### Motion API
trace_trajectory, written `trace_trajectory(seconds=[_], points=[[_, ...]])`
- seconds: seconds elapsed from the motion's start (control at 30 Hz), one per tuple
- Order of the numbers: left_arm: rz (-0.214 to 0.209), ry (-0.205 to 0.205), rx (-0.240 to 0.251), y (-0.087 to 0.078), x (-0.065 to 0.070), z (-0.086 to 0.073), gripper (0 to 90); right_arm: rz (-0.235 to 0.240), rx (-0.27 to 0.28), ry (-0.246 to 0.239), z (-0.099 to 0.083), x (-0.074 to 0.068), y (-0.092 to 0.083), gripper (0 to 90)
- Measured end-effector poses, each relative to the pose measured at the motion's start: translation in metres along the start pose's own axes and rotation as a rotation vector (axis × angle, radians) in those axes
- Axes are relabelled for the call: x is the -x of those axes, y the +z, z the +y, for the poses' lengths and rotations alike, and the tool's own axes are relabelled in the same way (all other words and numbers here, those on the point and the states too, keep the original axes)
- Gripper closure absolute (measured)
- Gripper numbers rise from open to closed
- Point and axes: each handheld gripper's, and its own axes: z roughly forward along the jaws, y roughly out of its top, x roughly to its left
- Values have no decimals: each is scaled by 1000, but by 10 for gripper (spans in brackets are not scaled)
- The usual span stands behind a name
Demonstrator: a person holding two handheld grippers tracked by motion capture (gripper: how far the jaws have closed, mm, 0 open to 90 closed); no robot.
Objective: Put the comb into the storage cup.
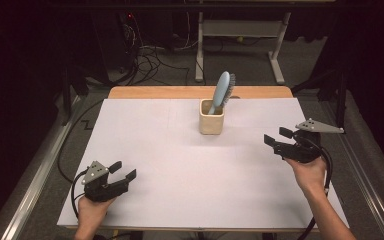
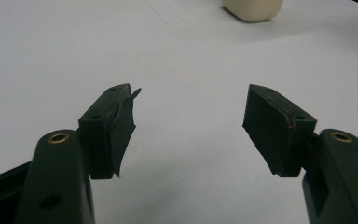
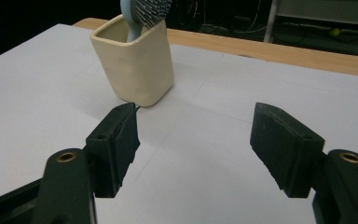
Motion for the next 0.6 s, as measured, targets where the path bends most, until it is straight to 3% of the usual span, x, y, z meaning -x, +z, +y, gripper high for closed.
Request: trace_trajectory(seconds=[0.6], points=[[1, 4, 2, -1, 0, 0, 341, 1, 28, -1, -13, -4, -11, 320]])
